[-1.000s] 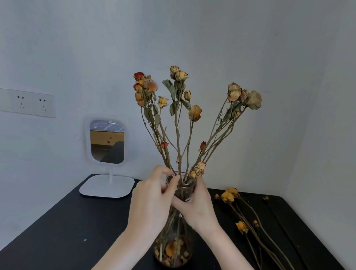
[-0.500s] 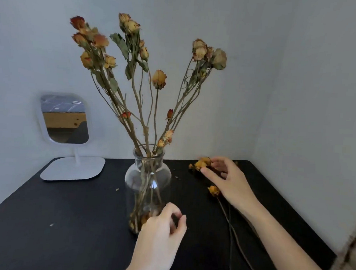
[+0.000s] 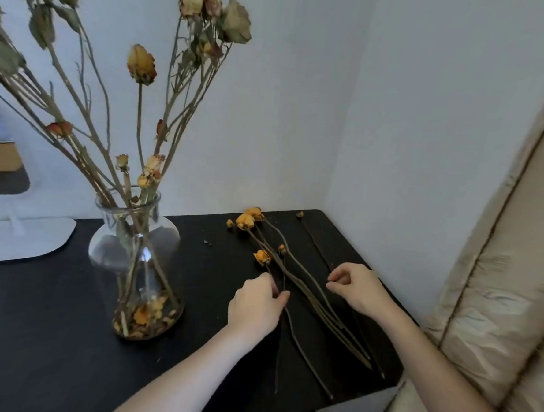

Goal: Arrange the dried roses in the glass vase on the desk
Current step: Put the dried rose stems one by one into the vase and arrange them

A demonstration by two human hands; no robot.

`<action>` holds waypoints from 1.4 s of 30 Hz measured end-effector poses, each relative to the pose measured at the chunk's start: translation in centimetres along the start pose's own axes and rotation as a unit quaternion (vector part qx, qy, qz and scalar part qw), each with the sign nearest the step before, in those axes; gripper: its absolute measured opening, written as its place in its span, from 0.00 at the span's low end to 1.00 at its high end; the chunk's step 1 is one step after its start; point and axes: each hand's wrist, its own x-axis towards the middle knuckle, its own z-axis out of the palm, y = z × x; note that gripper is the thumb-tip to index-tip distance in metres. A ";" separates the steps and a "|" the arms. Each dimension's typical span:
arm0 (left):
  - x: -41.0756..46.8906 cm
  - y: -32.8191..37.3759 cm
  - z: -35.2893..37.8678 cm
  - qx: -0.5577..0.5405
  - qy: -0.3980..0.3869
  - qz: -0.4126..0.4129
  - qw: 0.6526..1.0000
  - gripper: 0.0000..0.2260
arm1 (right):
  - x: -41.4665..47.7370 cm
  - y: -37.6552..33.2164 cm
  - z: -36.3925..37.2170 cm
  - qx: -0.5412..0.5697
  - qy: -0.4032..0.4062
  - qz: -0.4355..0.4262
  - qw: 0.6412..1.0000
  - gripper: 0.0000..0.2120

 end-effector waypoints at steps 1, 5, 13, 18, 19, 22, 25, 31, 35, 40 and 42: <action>0.5 0.2 0.2 -0.004 0.007 -0.006 1.000 0.09 | 0.1 -0.1 0.0 -0.007 -0.006 0.000 1.000 0.03; 2.5 1.4 1.0 -0.005 0.024 -0.040 0.999 0.11 | 0.4 -0.9 0.5 -0.009 -0.033 0.009 0.999 0.08; 5.0 2.0 1.9 0.007 0.021 -0.090 0.996 0.13 | 1.4 -1.7 1.4 0.000 -0.056 0.042 0.998 0.10; 5.6 2.1 2.1 0.011 0.015 -0.120 0.993 0.15 | 1.5 -1.4 0.9 0.026 -0.007 0.025 0.999 0.07; 5.7 2.2 2.2 0.011 0.011 -0.127 0.992 0.15 | 1.5 -1.4 0.7 0.031 0.002 0.019 0.999 0.06; 6.0 2.6 2.5 0.010 -0.005 -0.148 0.989 0.13 | 1.3 -1.4 0.1 0.045 0.020 0.006 0.999 0.05; 6.2 3.0 2.6 -0.011 -0.011 -0.168 0.986 0.12 | 1.1 -1.5 -0.5 0.055 0.041 -0.006 0.998 0.05; 6.1 3.1 2.3 -0.100 -0.019 -0.178 0.979 0.10 | 0.9 -1.9 -0.9 0.079 0.069 -0.021 0.994 0.05; 5.9 3.2 1.6 -0.135 -0.001 -0.140 0.981 0.13 | 0.8 -2.0 -1.0 0.092 0.084 -0.023 0.992 0.05; 5.3 4.0 0.6 -0.204 0.047 -0.080 0.975 0.13 | 0.4 -2.3 -1.6 0.141 0.122 -0.020 0.982 0.06; 5.0 4.4 -0.1 -0.245 0.066 -0.046 0.966 0.11 | 0.3 -2.5 -2.0 0.168 0.134 -0.023 0.976 0.05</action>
